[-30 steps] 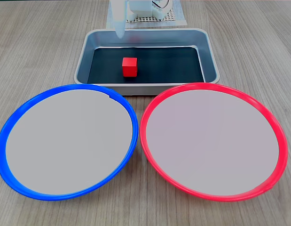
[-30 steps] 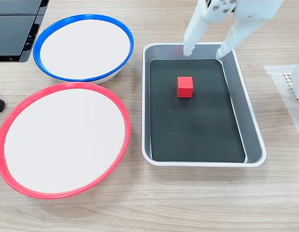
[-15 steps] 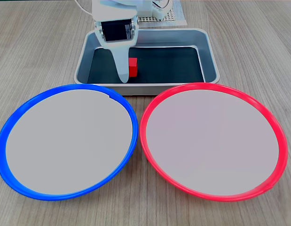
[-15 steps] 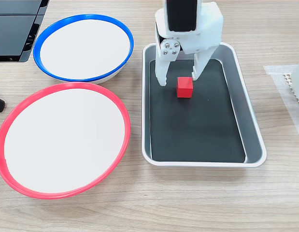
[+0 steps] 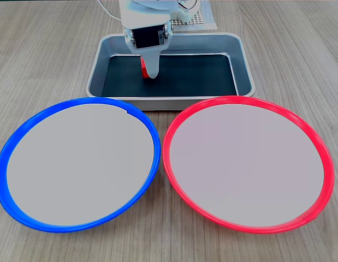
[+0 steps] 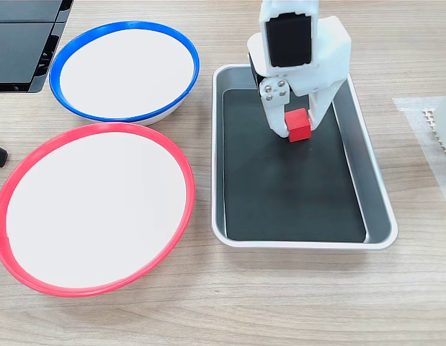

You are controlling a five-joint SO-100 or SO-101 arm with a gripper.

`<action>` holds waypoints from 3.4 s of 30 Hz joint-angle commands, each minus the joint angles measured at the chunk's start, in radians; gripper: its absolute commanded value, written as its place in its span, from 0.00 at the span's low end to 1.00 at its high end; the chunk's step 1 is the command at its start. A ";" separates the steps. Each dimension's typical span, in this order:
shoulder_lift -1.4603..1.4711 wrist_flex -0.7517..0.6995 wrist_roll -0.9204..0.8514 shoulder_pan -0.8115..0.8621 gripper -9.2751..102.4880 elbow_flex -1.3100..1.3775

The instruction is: Move a red block from tray to red dish

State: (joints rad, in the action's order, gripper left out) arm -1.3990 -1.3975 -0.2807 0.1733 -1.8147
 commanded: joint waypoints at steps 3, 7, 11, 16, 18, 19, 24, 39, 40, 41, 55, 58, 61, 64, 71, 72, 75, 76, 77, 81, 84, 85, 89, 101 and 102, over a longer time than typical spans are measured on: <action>-0.143 -0.074 0.003 -0.006 0.08 0.006; -0.356 -0.130 0.106 -0.089 0.08 0.117; -0.360 -0.107 0.199 -0.170 0.08 0.333; -0.259 0.089 0.196 -0.284 0.08 0.489; -0.213 0.201 0.164 -0.313 0.08 0.477; -0.193 0.258 0.146 -0.324 0.08 0.457; -0.097 0.558 0.026 -0.351 0.08 0.304; 0.123 0.833 -0.298 -0.321 0.26 0.245; 0.121 0.841 -0.311 -0.319 0.30 0.244; 0.114 0.850 -0.318 -0.318 0.34 0.239; -0.568 1.229 0.383 -0.198 0.08 -0.112; -0.815 1.200 0.581 -0.133 0.08 -0.247; -1.054 1.057 0.630 -0.092 0.08 -0.402; -1.285 0.801 0.574 -0.074 0.08 -0.566; -1.721 0.382 0.391 -0.091 0.08 -0.982; -1.746 0.374 0.391 -0.092 0.08 -1.008; -1.804 0.373 0.393 -0.097 0.08 -1.085; -1.822 0.374 0.393 -0.095 0.08 -1.106; -1.839 0.376 0.393 -0.092 0.08 -1.127; -1.888 0.390 0.400 -0.074 0.08 -1.189; -1.927 0.371 0.414 -0.072 0.08 -1.198; -1.927 0.371 0.422 -0.067 0.08 -1.198; -1.927 0.373 0.419 -0.069 0.08 -1.200; -1.927 0.388 0.403 -0.083 0.08 -1.204; -1.927 0.388 0.403 -0.083 0.08 -1.204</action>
State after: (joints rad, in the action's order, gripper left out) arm -3.3027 -1.0216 0.1289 0.0951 -3.0219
